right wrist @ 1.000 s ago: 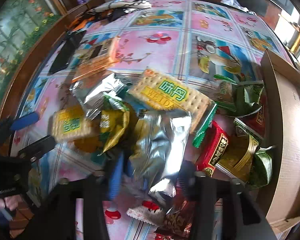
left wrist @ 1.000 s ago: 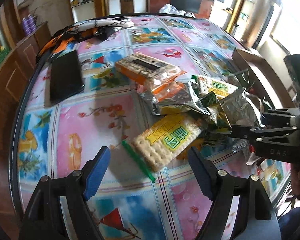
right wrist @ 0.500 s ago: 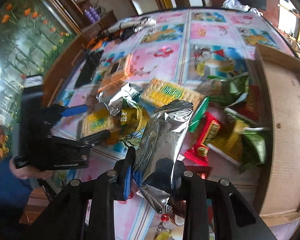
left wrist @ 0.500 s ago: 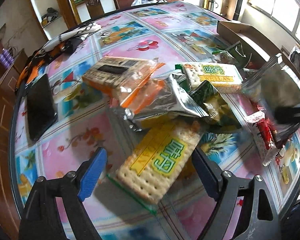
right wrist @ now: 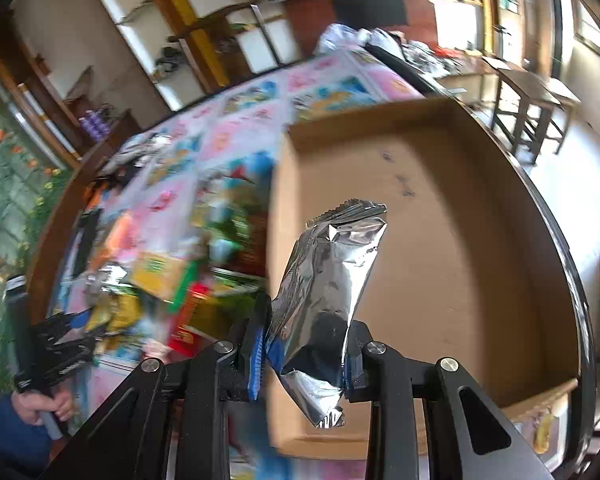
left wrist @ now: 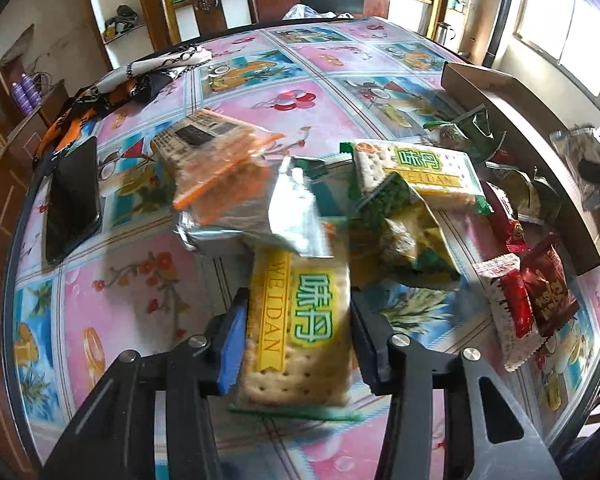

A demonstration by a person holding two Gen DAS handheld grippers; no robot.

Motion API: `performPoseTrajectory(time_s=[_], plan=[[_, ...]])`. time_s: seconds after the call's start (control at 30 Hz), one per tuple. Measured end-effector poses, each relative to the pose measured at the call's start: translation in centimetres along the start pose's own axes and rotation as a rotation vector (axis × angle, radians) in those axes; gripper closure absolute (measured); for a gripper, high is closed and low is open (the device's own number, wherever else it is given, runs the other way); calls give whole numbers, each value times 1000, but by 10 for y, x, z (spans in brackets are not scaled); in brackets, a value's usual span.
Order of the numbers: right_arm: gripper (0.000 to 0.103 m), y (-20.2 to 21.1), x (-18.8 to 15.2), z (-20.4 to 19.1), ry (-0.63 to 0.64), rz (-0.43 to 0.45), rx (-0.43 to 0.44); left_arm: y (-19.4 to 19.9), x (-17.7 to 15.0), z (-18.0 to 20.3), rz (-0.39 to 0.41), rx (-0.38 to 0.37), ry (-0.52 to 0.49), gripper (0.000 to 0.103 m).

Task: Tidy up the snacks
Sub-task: 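Carry the silver bag and cracker pack over the cardboard box with both tools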

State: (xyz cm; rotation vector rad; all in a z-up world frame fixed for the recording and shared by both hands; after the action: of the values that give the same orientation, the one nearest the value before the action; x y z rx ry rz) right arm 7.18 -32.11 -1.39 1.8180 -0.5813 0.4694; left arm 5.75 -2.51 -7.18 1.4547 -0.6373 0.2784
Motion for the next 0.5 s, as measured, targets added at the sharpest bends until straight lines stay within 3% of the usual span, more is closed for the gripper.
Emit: performPoseTrajectory(time_s=[0.1,0.5], plan=[[73,-2,-10,19,-38,-19,-5,4,-6,7,-4,-4,7,58],[73,12,-68,17,-51,-113,43,28,-38,57,-26,-92,1,58]])
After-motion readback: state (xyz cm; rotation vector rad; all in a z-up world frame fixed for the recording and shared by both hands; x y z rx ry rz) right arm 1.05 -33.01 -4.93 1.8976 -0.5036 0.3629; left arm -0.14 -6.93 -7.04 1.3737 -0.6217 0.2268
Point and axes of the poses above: each gripper's, at about its wrist camera, not at the fingertips, and y roughly against the way its jaws point, z to its right, x to its top, the point moved 10 cm from there along -y, roughly the way its jaws point, and after that the axes turned 4 degrees about z, right-handed, at the moved point
